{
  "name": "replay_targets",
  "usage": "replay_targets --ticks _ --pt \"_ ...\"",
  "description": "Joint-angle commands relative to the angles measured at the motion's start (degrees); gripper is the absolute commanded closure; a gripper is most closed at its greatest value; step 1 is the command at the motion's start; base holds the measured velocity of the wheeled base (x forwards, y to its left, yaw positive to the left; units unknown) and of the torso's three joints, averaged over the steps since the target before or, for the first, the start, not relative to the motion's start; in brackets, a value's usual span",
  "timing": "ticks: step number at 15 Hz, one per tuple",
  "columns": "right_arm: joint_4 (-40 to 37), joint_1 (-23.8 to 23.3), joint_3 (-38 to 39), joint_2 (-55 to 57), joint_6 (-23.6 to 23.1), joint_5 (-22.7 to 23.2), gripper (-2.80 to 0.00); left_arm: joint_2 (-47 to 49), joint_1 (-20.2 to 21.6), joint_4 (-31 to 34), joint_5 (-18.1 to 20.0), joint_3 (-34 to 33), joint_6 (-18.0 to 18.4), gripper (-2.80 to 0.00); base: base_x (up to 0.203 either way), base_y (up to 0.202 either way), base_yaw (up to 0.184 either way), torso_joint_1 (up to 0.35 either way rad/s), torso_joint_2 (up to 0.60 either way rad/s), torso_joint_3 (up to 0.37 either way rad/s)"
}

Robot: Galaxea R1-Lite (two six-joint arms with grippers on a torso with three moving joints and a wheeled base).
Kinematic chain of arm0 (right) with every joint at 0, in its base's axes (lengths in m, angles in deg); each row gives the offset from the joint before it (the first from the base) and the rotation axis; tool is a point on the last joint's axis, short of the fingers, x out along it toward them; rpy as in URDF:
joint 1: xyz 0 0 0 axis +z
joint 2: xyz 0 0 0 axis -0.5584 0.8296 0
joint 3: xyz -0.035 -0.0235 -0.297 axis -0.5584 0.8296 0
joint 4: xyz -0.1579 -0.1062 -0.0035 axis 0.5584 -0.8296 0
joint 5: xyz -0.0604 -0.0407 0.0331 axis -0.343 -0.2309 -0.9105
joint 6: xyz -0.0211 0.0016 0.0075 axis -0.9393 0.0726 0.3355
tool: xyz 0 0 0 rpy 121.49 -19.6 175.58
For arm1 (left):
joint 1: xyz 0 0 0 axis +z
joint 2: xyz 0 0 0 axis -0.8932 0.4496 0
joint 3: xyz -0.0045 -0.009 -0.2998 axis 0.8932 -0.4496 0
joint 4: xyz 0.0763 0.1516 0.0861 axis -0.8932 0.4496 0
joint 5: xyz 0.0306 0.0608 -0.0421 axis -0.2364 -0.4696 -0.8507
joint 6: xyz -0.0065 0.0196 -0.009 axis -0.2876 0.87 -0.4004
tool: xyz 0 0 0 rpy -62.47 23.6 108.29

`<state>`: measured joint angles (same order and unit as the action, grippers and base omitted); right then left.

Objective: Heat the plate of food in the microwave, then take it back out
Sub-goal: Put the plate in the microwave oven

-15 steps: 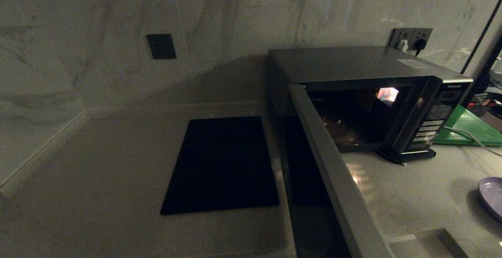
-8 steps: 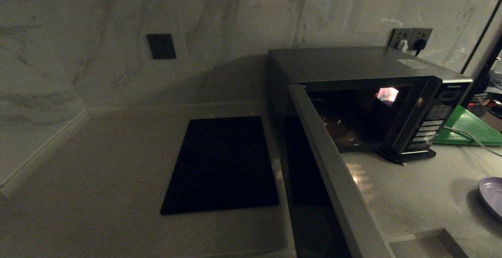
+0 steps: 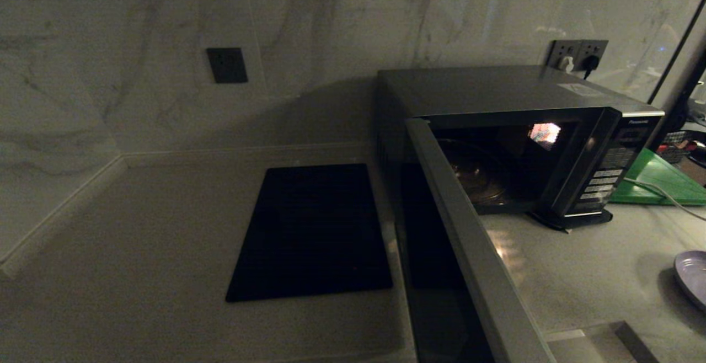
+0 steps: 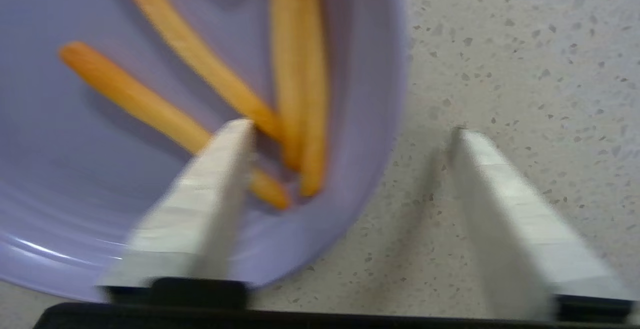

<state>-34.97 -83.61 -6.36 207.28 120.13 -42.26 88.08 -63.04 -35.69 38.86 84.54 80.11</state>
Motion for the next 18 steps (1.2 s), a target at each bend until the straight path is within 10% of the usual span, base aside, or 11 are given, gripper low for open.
replay_targets --ticks 1,18 --pt "-0.3 0.0 -0.1 0.2 0.3 0.0 0.00 0.1 0.0 0.0 0.0 0.0 0.0 0.00 0.000 0.000 0.000 0.000 0.00 0.000" --pt "-0.3 -0.3 -0.1 -2.2 -1.1 0.3 0.00 0.1 0.0 0.0 0.0 0.0 0.0 0.00 0.000 0.000 0.000 0.000 0.00 0.000"
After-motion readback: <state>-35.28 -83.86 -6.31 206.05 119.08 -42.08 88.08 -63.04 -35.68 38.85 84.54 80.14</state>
